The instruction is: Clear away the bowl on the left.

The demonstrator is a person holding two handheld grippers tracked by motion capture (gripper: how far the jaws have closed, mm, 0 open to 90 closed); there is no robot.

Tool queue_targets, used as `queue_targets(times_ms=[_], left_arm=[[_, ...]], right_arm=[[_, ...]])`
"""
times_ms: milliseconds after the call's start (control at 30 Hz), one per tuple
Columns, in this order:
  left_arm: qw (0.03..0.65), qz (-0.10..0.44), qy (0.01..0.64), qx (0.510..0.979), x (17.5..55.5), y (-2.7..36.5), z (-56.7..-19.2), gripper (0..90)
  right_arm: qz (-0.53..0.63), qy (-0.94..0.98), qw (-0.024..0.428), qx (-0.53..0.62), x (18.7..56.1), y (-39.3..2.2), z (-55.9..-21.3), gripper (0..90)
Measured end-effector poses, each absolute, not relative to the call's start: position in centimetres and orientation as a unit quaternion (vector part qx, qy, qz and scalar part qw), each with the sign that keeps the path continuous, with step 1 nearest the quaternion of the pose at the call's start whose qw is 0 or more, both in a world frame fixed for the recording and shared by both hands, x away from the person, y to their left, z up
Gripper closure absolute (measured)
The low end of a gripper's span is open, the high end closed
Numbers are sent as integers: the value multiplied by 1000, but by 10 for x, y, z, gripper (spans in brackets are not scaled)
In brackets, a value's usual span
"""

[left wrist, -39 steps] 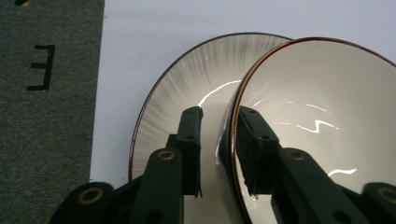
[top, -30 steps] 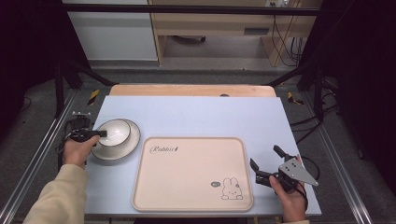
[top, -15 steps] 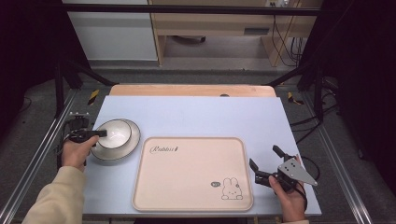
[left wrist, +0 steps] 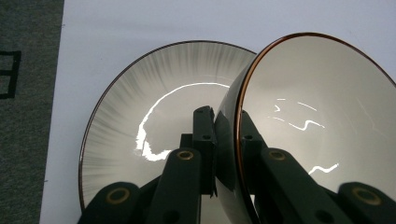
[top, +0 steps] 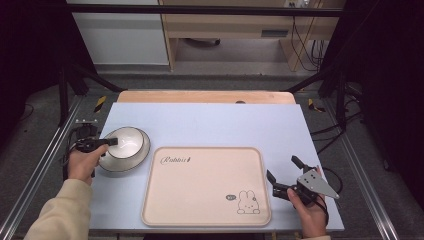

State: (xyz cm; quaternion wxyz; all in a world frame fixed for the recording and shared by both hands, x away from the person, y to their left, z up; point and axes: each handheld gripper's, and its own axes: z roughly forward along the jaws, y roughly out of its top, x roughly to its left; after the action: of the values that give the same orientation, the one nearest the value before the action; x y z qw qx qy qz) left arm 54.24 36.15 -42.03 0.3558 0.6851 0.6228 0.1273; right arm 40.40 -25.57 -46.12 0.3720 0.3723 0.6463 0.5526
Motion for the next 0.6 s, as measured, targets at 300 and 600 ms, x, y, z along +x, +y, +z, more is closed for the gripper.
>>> queue_targets(times_ms=[300,600], left_arm=[[374,127,615,682,540,355,-415,826],[388,123,597,691,539,339,-408,827]], right_arm=[[553,647,372,371,405,-255,-461,35],[556,644,375,369,403,-257,-459,35]])
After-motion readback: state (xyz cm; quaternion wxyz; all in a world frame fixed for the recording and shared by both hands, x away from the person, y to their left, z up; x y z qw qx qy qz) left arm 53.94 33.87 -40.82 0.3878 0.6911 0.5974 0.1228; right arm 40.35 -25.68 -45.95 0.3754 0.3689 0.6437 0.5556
